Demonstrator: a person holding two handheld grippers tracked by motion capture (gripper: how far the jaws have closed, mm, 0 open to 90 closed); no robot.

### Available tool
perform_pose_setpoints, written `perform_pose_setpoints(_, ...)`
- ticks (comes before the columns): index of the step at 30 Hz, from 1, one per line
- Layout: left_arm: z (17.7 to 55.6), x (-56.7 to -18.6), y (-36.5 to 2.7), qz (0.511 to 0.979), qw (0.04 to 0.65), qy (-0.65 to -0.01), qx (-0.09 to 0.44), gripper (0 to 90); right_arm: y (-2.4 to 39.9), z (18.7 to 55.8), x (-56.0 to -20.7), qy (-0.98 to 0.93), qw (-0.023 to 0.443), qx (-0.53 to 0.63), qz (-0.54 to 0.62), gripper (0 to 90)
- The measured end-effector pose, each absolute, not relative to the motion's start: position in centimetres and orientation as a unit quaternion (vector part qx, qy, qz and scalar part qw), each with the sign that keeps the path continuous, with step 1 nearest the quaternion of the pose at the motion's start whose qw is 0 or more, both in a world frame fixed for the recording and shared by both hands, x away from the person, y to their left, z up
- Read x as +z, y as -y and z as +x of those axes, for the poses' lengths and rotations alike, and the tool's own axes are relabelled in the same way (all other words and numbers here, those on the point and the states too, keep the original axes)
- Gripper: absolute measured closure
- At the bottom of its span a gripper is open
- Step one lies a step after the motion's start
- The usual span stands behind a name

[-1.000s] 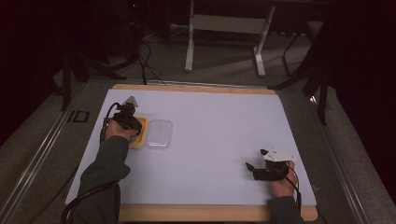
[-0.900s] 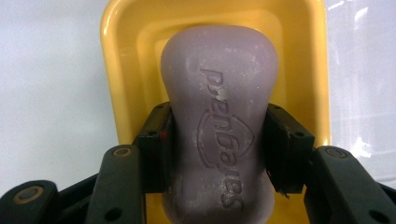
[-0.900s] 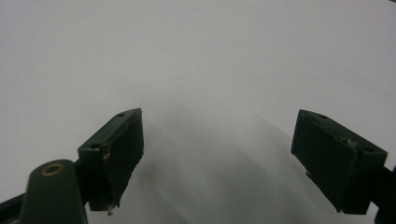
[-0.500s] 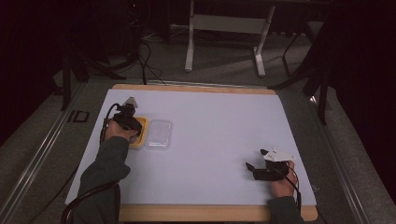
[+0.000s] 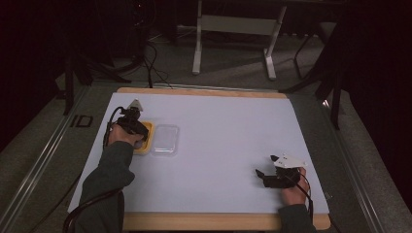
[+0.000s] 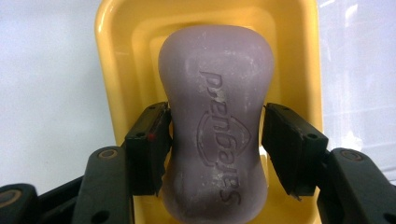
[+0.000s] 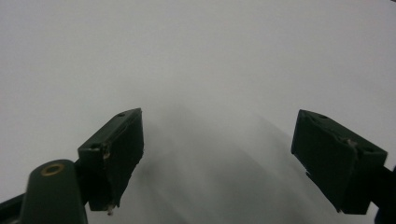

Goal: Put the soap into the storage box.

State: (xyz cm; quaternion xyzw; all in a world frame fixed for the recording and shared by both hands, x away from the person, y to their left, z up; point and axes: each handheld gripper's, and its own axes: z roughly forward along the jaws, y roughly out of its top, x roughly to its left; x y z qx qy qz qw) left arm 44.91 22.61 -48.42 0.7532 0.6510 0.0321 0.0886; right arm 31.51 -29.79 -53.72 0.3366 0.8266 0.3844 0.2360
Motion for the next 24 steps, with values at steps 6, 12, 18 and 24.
perform_pose_setpoints(6, 44.9, -48.2, -22.3, 0.755, 0.081, -0.649, 0.043, 36.4, 29.8, 31.5, -53.7, -0.827, 0.236, 0.384, 0.336, 16.6)
perform_pose_setpoints(12, 44.7, -47.8, -22.3, 0.756, 0.086, -0.647, 0.048, 34.1, 29.8, 31.5, -53.7, -0.828, 0.237, 0.383, 0.336, 16.6)
perform_pose_setpoints(18, 44.6, -47.3, -22.3, 0.76, 0.086, -0.642, 0.056, 31.1, 29.8, 31.5, -53.7, -0.828, 0.237, 0.382, 0.335, 16.6)
perform_pose_setpoints(24, 44.2, -46.5, -22.3, 0.761, 0.1, -0.638, 0.065, 30.4, 29.8, 31.5, -53.7, -0.828, 0.237, 0.382, 0.336, 16.6)
